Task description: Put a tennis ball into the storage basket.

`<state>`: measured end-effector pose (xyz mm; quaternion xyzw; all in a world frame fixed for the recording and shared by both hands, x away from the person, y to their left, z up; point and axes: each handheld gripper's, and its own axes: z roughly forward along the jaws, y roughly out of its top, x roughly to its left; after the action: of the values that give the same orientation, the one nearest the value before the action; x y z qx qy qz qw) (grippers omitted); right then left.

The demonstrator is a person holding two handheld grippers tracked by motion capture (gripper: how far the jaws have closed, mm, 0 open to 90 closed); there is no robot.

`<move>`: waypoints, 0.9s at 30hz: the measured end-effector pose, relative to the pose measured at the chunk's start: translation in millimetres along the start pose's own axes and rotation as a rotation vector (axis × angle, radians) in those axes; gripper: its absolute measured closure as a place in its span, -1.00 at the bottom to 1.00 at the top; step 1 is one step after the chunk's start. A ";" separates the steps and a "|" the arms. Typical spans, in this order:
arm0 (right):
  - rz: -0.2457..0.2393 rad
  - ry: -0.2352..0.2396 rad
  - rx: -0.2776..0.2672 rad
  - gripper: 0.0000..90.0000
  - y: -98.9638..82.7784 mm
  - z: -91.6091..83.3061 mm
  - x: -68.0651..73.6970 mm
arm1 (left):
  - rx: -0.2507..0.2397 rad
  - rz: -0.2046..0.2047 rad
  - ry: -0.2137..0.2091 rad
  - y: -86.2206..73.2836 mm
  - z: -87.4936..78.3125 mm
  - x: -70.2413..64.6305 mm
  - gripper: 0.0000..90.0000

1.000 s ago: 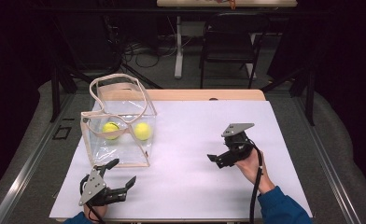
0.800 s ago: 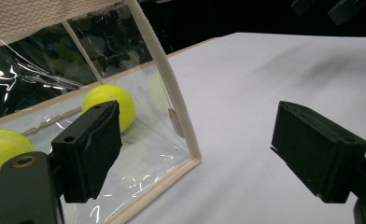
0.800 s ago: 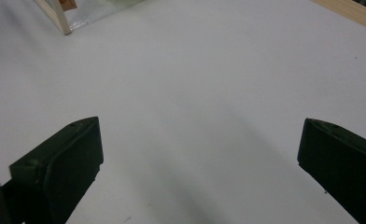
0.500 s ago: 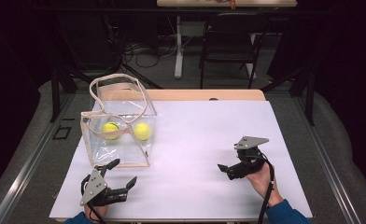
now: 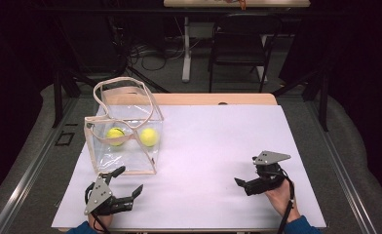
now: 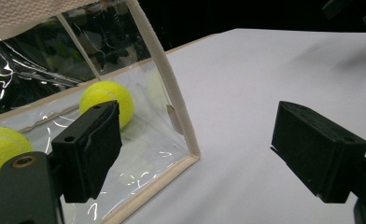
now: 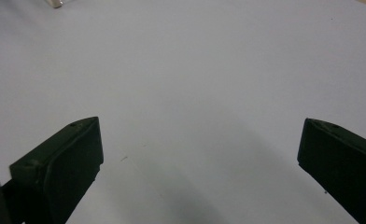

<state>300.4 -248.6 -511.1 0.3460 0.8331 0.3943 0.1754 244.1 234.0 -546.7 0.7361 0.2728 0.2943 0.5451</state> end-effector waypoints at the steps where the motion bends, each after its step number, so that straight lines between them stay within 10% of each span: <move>1: -0.001 -0.004 0.000 -1.00 -1.5 -0.7 0.2 | 0.000 -0.001 -0.001 -0.1 0.0 0.0 -0.65; 27: 0.013 -0.051 -0.041 -1.00 -53.6 -22.3 5.4 | 0.025 0.005 0.001 -3.5 0.7 -0.9 -0.65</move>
<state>260.6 -280.7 -538.9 0.3578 0.8177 0.4035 0.2012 243.7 233.8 -550.3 0.7434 0.2747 0.2927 0.5351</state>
